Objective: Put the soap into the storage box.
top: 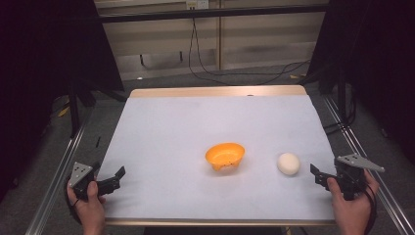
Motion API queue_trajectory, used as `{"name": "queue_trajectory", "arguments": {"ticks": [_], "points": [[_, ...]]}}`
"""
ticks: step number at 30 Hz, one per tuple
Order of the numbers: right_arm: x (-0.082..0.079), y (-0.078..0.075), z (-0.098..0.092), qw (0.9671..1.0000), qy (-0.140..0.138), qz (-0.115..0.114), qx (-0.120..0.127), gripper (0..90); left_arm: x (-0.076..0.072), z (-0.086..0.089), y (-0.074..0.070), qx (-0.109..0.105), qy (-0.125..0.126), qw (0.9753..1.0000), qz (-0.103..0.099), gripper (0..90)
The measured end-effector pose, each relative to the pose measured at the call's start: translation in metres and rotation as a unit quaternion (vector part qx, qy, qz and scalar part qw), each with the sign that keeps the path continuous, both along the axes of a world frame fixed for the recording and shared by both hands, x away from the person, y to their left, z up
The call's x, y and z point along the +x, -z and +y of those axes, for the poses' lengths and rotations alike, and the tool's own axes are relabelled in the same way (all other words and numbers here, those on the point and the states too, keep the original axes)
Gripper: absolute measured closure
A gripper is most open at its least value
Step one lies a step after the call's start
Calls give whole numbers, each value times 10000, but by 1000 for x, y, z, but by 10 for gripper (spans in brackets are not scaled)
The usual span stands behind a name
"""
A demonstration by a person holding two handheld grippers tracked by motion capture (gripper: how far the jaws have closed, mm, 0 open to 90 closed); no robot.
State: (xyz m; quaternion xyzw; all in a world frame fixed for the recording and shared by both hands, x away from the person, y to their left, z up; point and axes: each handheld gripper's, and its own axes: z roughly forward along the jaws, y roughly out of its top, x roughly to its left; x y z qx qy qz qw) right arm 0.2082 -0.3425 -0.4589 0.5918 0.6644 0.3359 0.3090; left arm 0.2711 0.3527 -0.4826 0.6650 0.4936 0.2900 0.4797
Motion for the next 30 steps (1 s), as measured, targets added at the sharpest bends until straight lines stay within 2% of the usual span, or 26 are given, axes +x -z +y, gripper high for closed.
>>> {"name": "queue_trajectory", "arguments": {"ticks": [2,3,4,6,8,9,10,11,14,15,16,17,18,19,20,21,22,23,24,30], "points": [[1,-1,0,10000,-31,52,-32,170,0,0,0,-17,11,10000,1,3],[3,-1,-1,9998,-99,182,-57,171,0,0,0,-16,11,10000,3,3],[5,-3,-2,9988,-195,450,37,171,0,0,0,16,0,10000,13,3],[8,-4,-4,9969,-300,721,116,162,0,-1,0,-18,-16,10000,26,3],[10,-5,-4,9947,-355,948,189,145,0,-1,0,-3,-8,10000,23,3],[10,-5,-4,9947,-355,948,189,145,0,-1,0,-3,-5,10000,23,3],[12,-6,-4,9915,-499,1179,225,113,0,-1,0,-5,-5,10000,22,3],[12,-7,-4,9899,-493,1315,203,111,0,-1,0,-4,-3,10000,25,3],[15,-9,-3,9876,-513,1472,165,105,0,-1,0,13,6,10000,25,3],[18,-10,-3,9849,-523,1645,142,97,0,-1,0,15,8,10000,27,3],[18,-10,-3,9849,-523,1645,142,97,0,-1,0,15,10,10000,27,3],[19,-11,-2,9835,-552,1719,135,94,0,-1,0,-4,11,10000,23,3],[22,-13,-1,9805,-549,1883,116,88,0,-1,0,-5,14,10000,24,4],[22,-13,-1,9805,-549,1883,116,88,0,-1,0,5,27,10000,23,4],[23,-14,-1,9782,-570,1990,145,84,0,-1,0,5,50,10000,24,7],[27,-14,-1,9735,-601,2197,179,57,1,-2,0,-9,69,10000,39,10],[27,-14,-1,9735,-601,2197,179,57,1,-2,0,17,55,10000,36,10],[28,-14,0,9718,-600,2272,177,57,1,-2,0,20,58,10000,36,10],[30,-15,2,9678,-588,2445,136,56,1,-2,0,25,62,10000,39,10],[35,-12,9,9593,-726,2727,53,56,1,-2,0,17,73,10000,47,10]]}}
